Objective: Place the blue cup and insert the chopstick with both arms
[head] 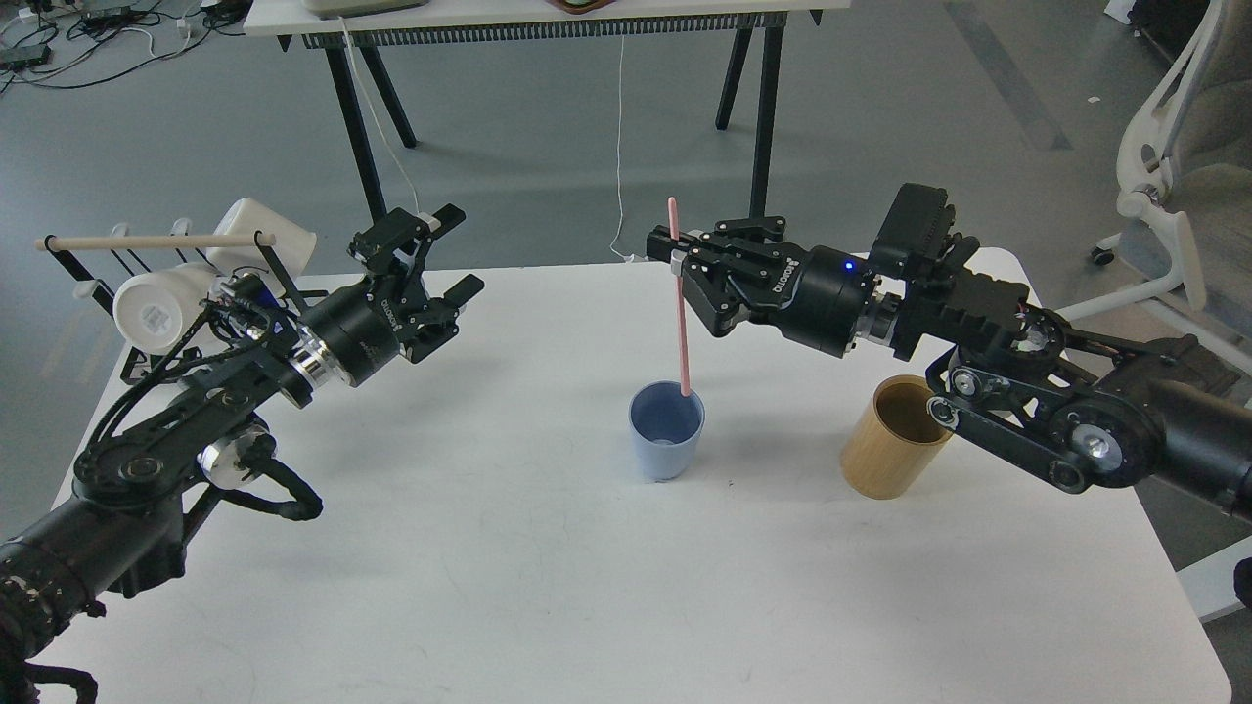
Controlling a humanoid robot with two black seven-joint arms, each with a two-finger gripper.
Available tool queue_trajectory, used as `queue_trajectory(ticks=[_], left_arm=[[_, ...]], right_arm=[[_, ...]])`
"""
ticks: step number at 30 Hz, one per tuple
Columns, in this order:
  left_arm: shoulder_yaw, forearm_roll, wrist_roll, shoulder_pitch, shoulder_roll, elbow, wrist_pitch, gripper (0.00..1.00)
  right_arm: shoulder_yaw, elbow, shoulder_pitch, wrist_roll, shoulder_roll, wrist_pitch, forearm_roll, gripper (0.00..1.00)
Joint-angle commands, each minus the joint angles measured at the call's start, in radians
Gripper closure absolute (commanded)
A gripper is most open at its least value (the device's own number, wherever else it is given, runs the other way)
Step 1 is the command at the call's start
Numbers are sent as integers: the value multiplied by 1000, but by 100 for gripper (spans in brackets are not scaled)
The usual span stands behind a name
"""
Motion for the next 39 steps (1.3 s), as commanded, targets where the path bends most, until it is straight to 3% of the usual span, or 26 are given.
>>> queue_trajectory(ticks=[1,8,10,13,20,23,24,31,36,39], left_arm=[[0,0,0,1,-1,0,0,4],[0,0,0,2,-1,0,0,4],[0,0,0,4,-1,0,0,4],[0,0,0,4,-1,0,0,4],[-1,0,0,7,-1,0,0,4],[-3,0,0,7,-1,-1,0,4],[-3,-2,0,7,-2,-1,0,4],[-9,-3,0,7,-2,-13,0,4],[-31,-46,0,5,-4,-20,0,4],[-41,-52,0,4,-2,-21,0,4]], right_arm=[[-12,-34,1,0,37,-7,-4,100],[-18,-84,-5,0,87,-8,-18,99],[-26,-95,-3,0,106,-8,-18,93],[-44,-97,0,0,117,-8,-18,72],[-41,-89,-3,0,120,-8,-10,39],[-22,-74,-7,0,110,-10,16,8],[-9,-66,-8,0,109,-10,34,5],[135,-31,-36,0,32,1,338,5],[161,-31,-66,0,-58,21,713,5],[158,-22,-89,0,-138,84,953,4]])
